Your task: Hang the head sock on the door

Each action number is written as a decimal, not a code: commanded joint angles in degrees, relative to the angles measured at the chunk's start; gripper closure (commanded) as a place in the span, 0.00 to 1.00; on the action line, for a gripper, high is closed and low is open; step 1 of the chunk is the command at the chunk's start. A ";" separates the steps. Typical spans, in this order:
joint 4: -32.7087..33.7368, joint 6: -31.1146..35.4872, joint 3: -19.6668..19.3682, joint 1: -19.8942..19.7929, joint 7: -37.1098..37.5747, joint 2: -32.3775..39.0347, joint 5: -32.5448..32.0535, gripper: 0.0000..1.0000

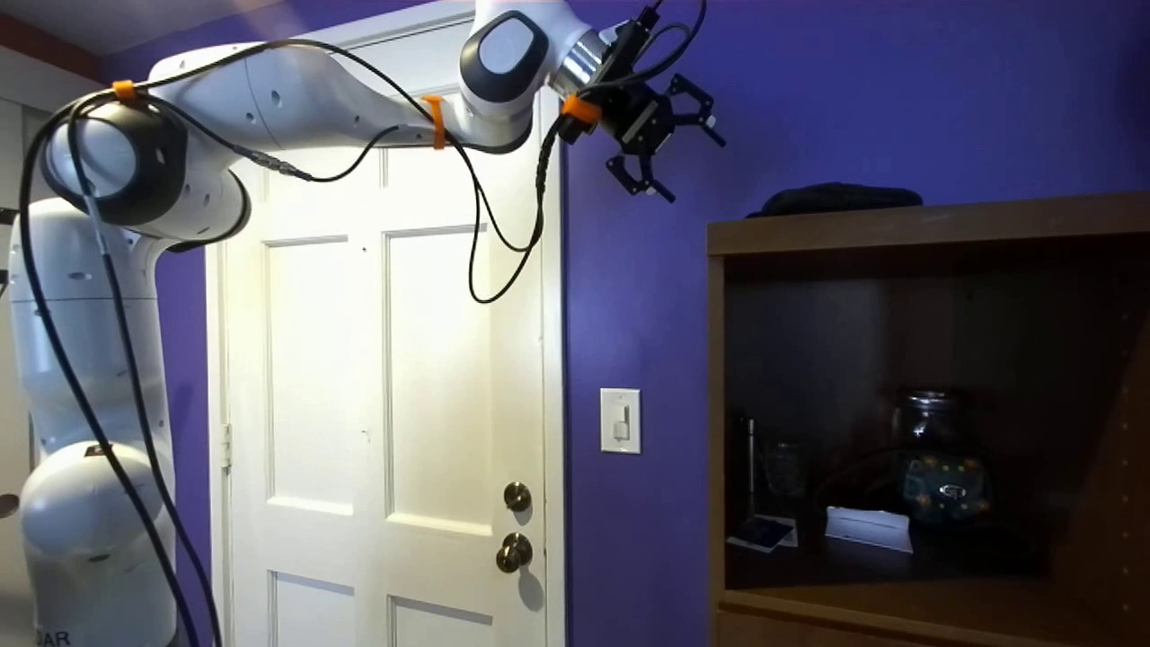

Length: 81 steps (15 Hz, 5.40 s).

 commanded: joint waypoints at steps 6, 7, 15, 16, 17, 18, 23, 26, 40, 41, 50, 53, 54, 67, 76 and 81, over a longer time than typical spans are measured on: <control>7.03 -3.26 0.20 -6.30 -13.25 6.59 12.07 0.00; 8.10 -4.00 0.21 -7.23 -14.52 7.49 12.70 0.00; 14.65 -4.86 2.42 -14.38 -17.37 14.89 15.25 0.00; 15.42 -5.31 2.96 -15.15 -17.46 15.71 15.30 0.00; 16.28 -5.91 3.51 -15.92 -17.54 16.41 15.45 0.17; 17.07 -6.45 4.04 -16.57 -17.31 17.02 15.44 0.26; 21.25 -14.07 7.22 -19.44 -16.24 18.80 17.05 0.62; 24.31 -20.49 8.64 -20.71 -15.08 19.65 18.05 0.82; 34.00 -20.09 9.97 -24.72 -18.80 25.66 20.58 0.40; 34.25 -19.88 10.00 -24.90 -18.99 26.19 20.63 0.32; 35.46 -23.81 10.50 -25.36 -18.04 27.18 23.09 0.73; 36.30 -28.17 10.33 -25.21 -16.35 27.06 23.59 0.93; 36.52 -30.17 10.33 -25.18 -15.51 26.80 23.90 0.98; 33.50 -51.95 13.09 -20.88 -3.54 17.71 28.38 0.98; 22.19 -53.58 16.20 -12.19 0.08 13.63 23.56 0.98; 25.81 -54.60 15.81 -12.22 0.26 17.11 24.57 0.94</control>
